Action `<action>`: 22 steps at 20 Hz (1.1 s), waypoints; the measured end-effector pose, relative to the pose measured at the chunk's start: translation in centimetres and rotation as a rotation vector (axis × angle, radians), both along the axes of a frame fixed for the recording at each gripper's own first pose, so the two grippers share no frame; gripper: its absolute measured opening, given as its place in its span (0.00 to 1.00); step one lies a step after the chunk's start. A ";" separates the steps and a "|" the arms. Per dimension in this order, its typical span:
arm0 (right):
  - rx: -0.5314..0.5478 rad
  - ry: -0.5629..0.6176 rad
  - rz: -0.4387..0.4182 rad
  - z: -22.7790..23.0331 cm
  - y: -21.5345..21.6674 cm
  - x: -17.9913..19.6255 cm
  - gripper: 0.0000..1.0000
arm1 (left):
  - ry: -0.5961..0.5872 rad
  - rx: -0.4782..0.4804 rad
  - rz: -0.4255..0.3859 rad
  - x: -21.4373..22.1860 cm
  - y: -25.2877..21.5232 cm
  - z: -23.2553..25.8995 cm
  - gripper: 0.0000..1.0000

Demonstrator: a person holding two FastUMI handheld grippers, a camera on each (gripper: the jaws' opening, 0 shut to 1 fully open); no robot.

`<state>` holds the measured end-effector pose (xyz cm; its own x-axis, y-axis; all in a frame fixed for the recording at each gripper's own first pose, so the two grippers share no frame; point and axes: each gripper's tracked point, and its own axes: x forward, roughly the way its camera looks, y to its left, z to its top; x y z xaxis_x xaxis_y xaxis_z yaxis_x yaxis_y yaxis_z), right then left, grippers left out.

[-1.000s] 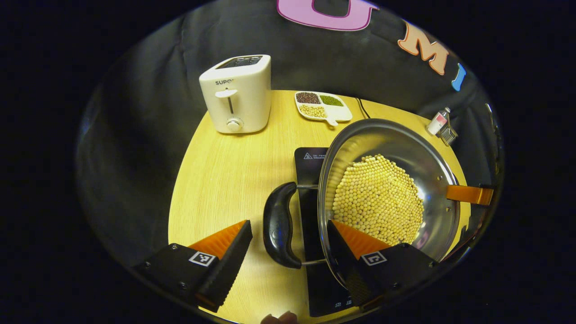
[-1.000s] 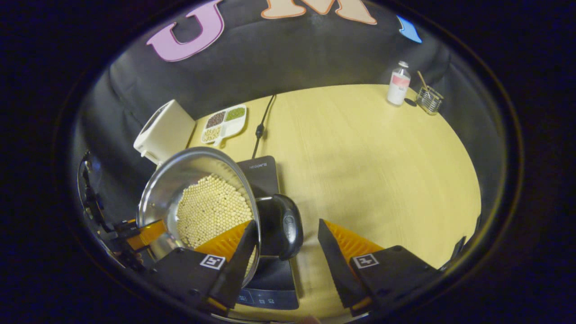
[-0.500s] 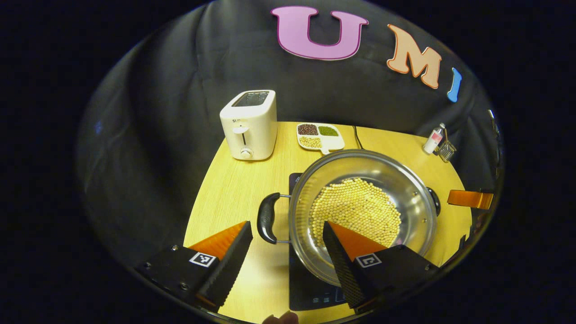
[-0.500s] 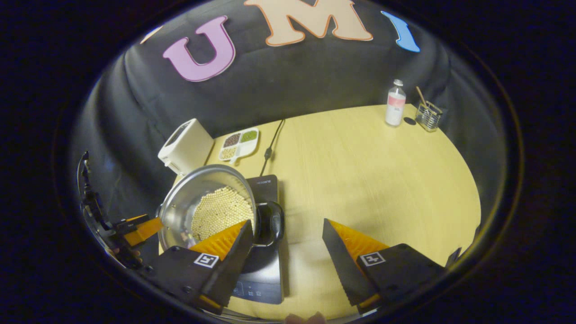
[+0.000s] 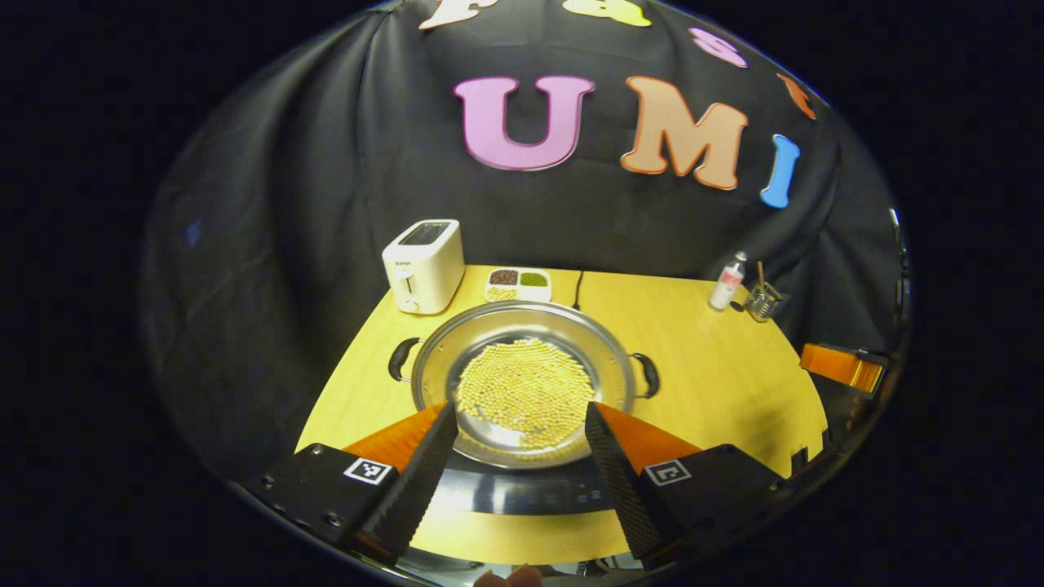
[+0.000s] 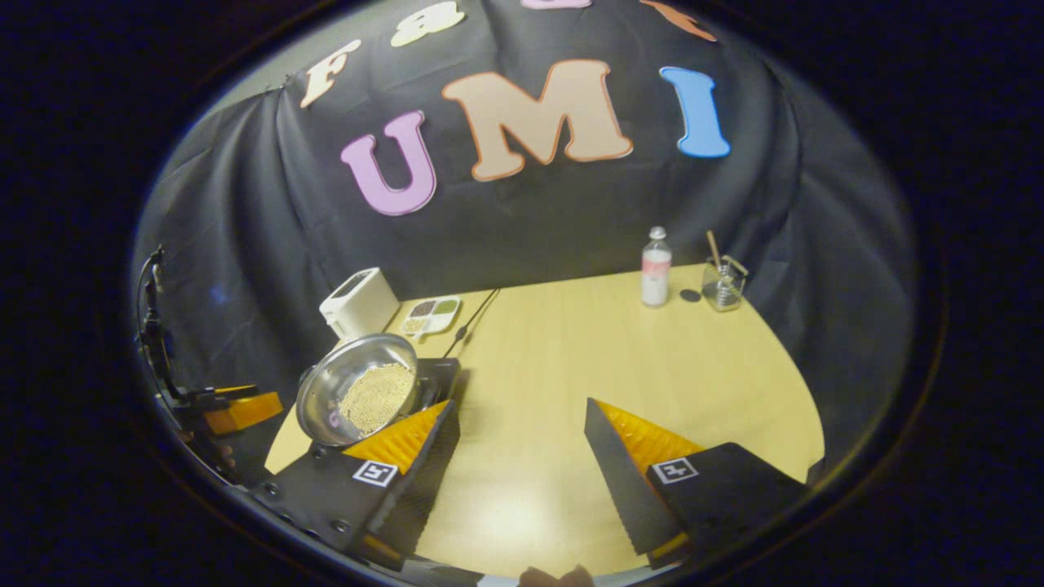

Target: First push the handle of the pot to place it horizontally, then grasp the pot with both hands and set it on the induction cooktop.

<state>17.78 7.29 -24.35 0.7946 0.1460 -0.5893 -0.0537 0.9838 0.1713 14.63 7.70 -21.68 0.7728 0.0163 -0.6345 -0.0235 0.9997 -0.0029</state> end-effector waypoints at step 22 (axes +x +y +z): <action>-0.163 -0.606 -0.150 25.3 -6.1 -17.0 0.93 | -0.694 0.022 -0.127 -11.7 -8.1 24.7 0.91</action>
<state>0.83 1.21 0.93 0.9983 -0.0460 -0.0353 0.0461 0.9989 0.0015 2.94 -0.39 3.07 0.9956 -0.0932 0.0050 0.0929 0.9947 0.0452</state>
